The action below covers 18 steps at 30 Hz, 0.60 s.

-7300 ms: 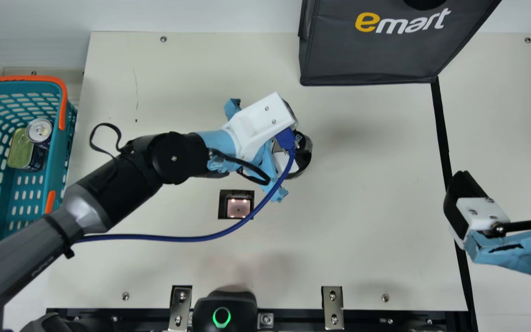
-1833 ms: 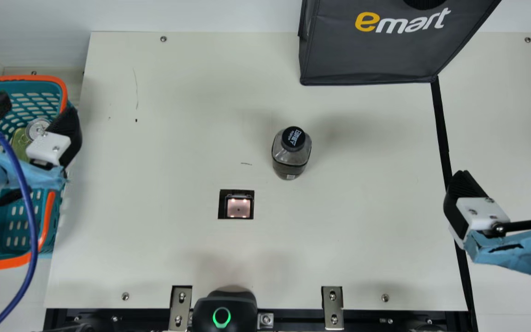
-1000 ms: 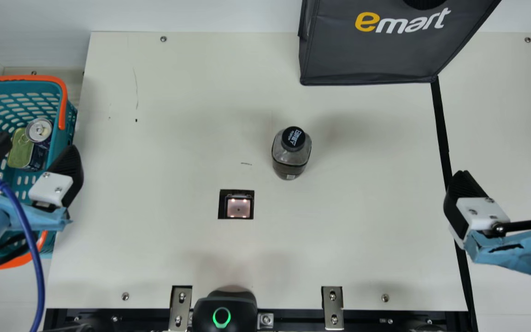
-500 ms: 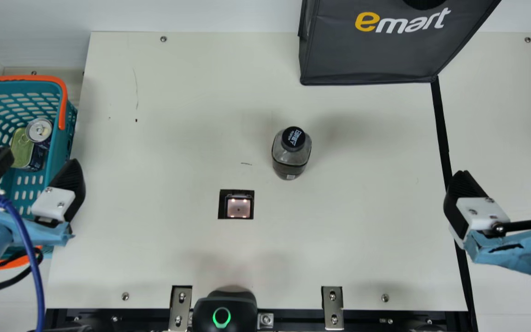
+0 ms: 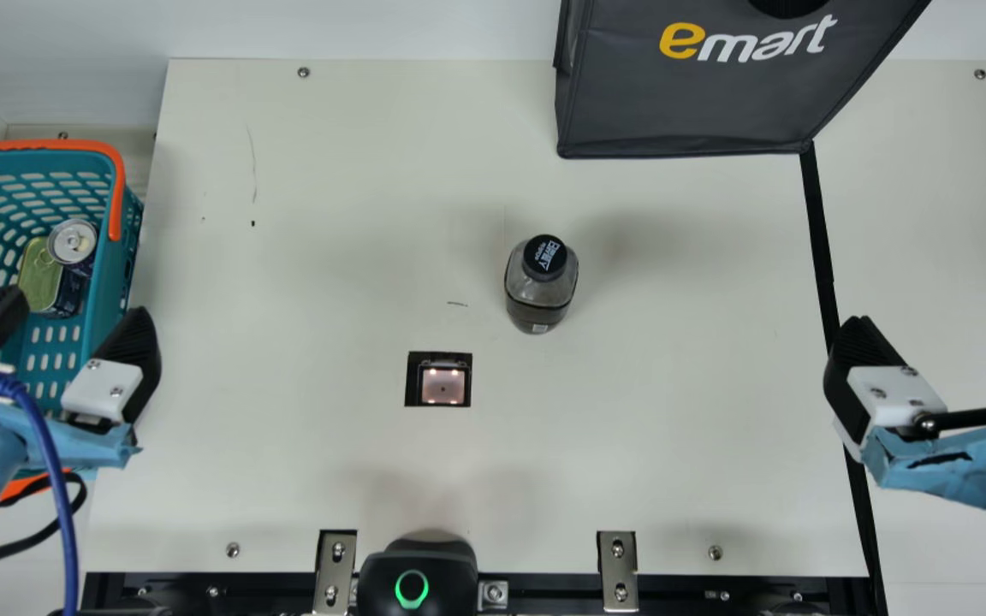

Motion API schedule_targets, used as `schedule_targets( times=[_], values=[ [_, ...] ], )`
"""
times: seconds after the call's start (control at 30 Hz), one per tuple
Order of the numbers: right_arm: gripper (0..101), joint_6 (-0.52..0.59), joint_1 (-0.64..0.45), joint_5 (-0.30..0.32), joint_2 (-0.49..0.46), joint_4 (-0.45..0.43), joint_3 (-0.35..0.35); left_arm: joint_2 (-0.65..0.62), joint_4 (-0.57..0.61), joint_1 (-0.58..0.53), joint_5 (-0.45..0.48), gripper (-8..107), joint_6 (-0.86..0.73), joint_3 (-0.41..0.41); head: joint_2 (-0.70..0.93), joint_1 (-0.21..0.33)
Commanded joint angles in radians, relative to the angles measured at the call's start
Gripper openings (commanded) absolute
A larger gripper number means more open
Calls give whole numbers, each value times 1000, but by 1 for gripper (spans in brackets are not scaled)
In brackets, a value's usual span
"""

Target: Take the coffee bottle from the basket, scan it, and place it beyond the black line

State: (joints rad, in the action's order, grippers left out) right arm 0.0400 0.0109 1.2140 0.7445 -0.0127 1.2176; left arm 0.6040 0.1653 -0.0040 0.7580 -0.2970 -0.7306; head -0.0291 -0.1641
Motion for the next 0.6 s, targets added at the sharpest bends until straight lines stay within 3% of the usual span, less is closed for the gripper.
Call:
schedule_targets(
  times=[0.0,0.57],
  values=[
    [91,0,0,0,0,0,0,-2,-11,-7,1,90,10,1,2,26],
    [91,0,0,1,0,0,0,-4,-27,-19,3,90,27,0,2,26]
  ],
)
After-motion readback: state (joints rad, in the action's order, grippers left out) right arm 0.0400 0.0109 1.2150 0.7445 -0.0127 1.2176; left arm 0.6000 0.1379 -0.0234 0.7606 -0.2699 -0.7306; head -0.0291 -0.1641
